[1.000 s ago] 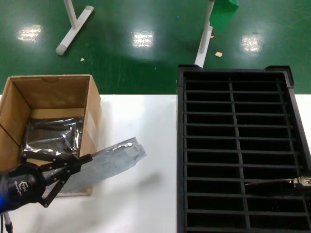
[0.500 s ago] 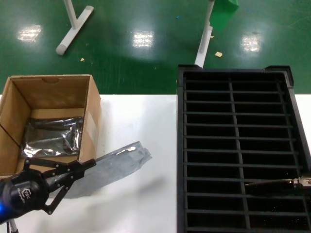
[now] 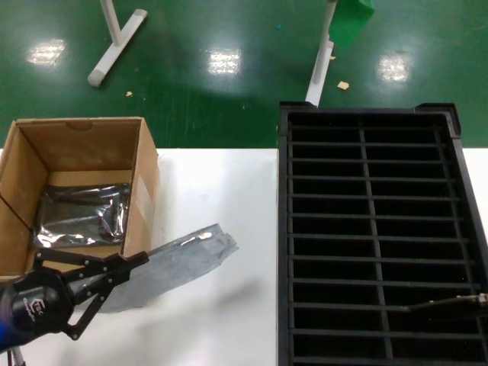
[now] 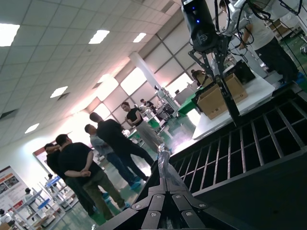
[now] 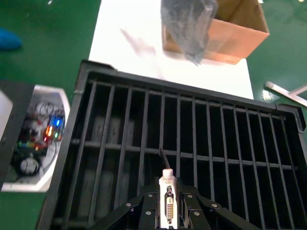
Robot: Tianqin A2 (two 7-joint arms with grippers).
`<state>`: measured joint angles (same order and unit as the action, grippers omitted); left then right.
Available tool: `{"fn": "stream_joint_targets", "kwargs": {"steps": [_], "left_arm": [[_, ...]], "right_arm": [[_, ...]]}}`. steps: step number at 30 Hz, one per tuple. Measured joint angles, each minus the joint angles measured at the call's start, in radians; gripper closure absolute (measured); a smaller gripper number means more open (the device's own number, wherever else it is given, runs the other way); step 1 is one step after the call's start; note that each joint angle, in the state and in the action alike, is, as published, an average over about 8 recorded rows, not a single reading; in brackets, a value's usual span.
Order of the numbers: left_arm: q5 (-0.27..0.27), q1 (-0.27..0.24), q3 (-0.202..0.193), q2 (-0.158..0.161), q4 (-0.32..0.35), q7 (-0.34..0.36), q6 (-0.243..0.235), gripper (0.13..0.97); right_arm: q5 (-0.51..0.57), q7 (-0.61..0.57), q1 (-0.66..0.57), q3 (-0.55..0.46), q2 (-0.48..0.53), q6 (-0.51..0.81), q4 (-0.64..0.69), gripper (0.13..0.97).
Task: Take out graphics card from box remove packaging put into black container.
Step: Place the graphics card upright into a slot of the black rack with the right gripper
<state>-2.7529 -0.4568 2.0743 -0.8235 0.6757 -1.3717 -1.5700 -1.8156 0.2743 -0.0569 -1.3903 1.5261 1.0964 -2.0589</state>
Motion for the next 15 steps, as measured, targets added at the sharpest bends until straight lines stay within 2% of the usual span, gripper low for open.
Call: {"fn": "stream_joint_targets", "kwargs": {"steps": [15], "left_arm": [[0.000,0.014,-0.012,0.007,-0.010,-0.006,0.000,0.955]], "right_arm": [[-0.075,-0.111,-0.101,-0.010,0.033,0.082,-0.001,0.894]]}}
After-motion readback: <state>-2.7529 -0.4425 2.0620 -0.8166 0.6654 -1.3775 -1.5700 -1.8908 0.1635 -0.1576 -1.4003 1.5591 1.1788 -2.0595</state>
